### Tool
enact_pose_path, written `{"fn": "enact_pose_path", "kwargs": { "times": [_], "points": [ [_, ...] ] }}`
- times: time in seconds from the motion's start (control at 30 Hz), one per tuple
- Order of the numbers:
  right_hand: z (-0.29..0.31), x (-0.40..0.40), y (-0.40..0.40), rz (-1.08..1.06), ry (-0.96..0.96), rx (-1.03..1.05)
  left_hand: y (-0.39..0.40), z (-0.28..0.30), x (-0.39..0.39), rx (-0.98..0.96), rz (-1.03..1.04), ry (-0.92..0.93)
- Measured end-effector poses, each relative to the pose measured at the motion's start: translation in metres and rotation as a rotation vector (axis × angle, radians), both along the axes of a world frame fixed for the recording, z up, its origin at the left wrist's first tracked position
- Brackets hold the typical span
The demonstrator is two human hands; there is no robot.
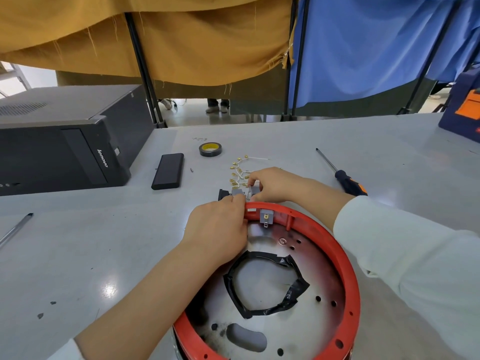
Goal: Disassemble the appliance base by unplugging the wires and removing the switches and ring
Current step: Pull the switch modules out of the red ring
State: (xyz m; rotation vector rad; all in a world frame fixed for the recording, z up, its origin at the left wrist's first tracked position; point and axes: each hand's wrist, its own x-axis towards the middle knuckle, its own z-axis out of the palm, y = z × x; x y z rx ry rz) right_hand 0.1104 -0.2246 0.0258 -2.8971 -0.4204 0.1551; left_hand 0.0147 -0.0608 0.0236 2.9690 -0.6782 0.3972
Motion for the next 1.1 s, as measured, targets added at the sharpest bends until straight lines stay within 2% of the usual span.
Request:
{"fn": "enact_pose_path", "kwargs": {
  "times": [0.3, 0.53, 0.6, 0.73, 0.8, 0.93, 1.03, 1.1],
  "points": [
    [0.010, -0.008, -0.011, -0.067, 0.109, 0.007, 0.001, -0.001, 0.001, -0.004, -0.003, -0.011],
    [0.015, -0.017, -0.025, -0.142, 0.102, 0.015, 0.000, -0.003, 0.006, 0.040, -0.002, -0.037],
    [0.022, -0.024, -0.022, -0.138, 0.071, 0.070, 0.001, -0.003, 0.007, 0.048, 0.009, -0.022],
    [0.039, -0.052, -0.011, -0.103, 0.034, 0.328, -0.002, 0.000, 0.005, 0.027, 0.067, 0.003],
    [0.042, -0.068, -0.008, -0.069, 0.034, 0.361, -0.003, 0.001, 0.002, 0.035, 0.106, 0.007],
    [0.036, -0.099, -0.006, -0.012, 0.100, 0.241, -0.005, 0.003, -0.001, 0.020, 0.183, 0.027],
    [0.024, -0.110, -0.005, 0.037, 0.000, 0.161, -0.007, 0.007, -0.001, 0.057, 0.212, 0.102],
    [0.021, -0.110, -0.003, 0.047, -0.075, 0.072, -0.004, 0.013, 0.002, 0.031, 0.174, 0.244]
  ]
}}
